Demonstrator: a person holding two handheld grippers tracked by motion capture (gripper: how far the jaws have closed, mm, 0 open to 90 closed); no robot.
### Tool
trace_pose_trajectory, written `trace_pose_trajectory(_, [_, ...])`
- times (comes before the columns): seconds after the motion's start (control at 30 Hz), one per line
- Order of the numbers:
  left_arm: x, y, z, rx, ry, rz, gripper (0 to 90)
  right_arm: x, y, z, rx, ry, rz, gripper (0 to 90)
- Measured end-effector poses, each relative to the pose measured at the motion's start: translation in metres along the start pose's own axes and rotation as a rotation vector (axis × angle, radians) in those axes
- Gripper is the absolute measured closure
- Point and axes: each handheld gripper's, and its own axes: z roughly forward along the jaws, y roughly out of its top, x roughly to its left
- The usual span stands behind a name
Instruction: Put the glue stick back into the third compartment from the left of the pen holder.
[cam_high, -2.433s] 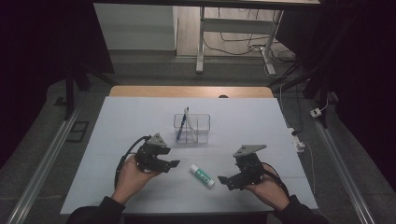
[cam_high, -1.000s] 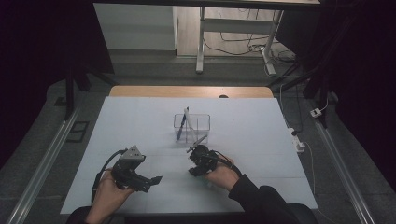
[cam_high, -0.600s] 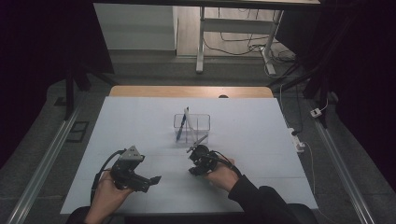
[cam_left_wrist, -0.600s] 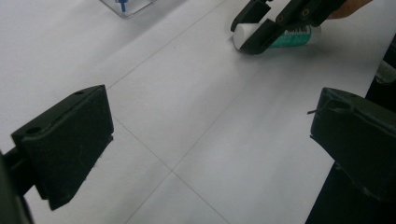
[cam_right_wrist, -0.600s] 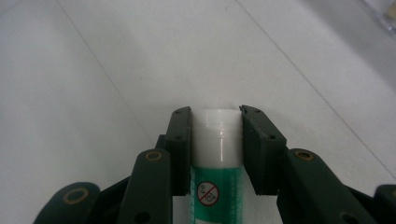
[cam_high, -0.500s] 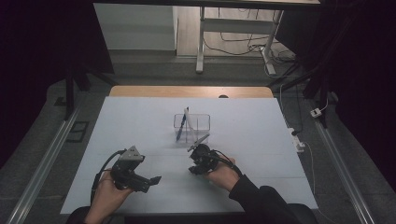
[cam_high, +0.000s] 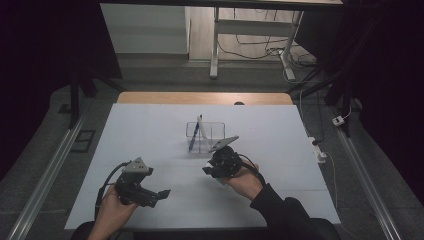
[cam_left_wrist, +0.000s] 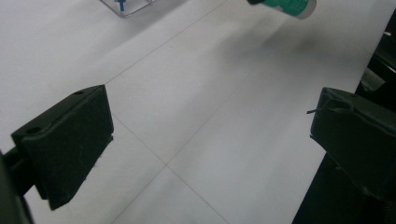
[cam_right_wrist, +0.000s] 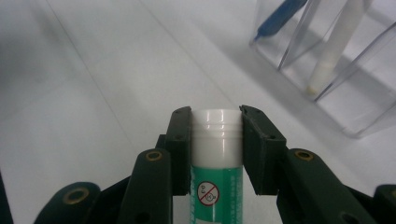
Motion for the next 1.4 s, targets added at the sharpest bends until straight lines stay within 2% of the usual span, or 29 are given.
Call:
trace_pose_trajectory(0.23, [-0.001, -0.01, -0.011, -0.029, -0.006, -0.022, 0.0, -0.009, 0.011, -0.022, -0.129, -0.015, 0.029, 65.7])
trace_pose_trajectory(0.43, [-0.001, -0.018, -0.018, -0.043, 0.002, -0.036, 0.0, -0.022, 0.019, -0.038, -0.23, -0.051, 0.068, 65.7])
trace_pose_trajectory(0.63, [-0.001, -0.026, -0.026, -0.052, 0.022, -0.04, 0.0, -0.036, 0.028, -0.049, -0.293, -0.099, 0.089, 65.7])
trace_pose_trajectory(0.93, [0.0, -0.035, -0.037, -0.075, 0.053, -0.051, 0.0, -0.055, 0.038, -0.047, -0.382, -0.142, 0.124, 65.7])
trace_pose_trajectory(1.13, [0.0, -0.038, -0.043, -0.068, 0.079, -0.051, 0.0, -0.063, 0.046, -0.039, -0.433, -0.165, 0.117, 65.6])
trace_pose_trajectory(1.4, [0.003, -0.042, -0.047, -0.068, 0.09, -0.062, 0.0, -0.074, 0.054, -0.026, -0.467, -0.197, 0.129, 65.6])
